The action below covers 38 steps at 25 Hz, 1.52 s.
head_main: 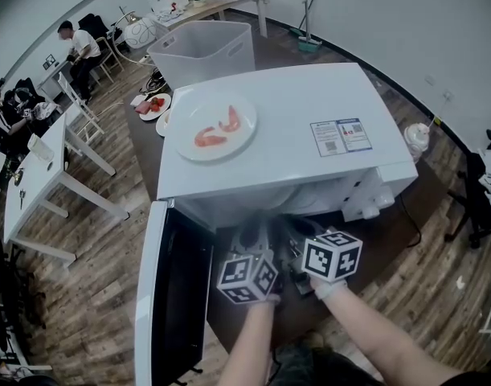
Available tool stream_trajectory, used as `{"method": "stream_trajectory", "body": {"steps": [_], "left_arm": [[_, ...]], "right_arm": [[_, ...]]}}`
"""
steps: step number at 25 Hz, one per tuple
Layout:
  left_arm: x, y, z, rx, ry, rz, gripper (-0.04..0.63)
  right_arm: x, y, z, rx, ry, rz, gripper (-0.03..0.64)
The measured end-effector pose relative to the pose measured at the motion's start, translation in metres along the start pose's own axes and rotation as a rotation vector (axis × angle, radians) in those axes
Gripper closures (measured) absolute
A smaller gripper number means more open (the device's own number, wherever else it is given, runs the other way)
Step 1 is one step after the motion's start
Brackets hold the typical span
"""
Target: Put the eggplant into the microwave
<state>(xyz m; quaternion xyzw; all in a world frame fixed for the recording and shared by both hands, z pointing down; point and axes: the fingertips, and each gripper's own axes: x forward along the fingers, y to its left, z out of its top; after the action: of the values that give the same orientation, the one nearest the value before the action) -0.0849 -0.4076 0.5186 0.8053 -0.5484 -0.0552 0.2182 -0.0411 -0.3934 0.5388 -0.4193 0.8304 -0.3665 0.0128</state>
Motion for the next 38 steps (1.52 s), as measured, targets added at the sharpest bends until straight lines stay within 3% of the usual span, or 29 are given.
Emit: {"method": "stream_trajectory", "body": {"steps": [10,16,23,33,38], "left_arm": [[-0.011,-0.004,0.000,0.016,-0.018,-0.013,0.598],[-0.024,-0.009,-0.006,0.017,-0.017,-0.016,0.598],[-0.048,-0.025,-0.004,0.040,-0.032,-0.035,0.598],[-0.095,-0.048,0.001,0.078,-0.042,-0.042,0.598],[-0.121,-0.066,0.008,0.105,-0.048,-0.058,0.598]], "right_arm": [[-0.011,0.003,-0.002,-0.067,-0.024,0.008,0.612],[-0.019,0.022,-0.005,-0.213,-0.015,0.046,0.614],[-0.038,0.044,-0.002,-0.243,-0.032,0.085,0.614],[-0.080,0.068,-0.011,-0.340,-0.015,0.066,0.615],[-0.104,0.092,-0.013,-0.373,-0.021,0.120,0.615]]}}
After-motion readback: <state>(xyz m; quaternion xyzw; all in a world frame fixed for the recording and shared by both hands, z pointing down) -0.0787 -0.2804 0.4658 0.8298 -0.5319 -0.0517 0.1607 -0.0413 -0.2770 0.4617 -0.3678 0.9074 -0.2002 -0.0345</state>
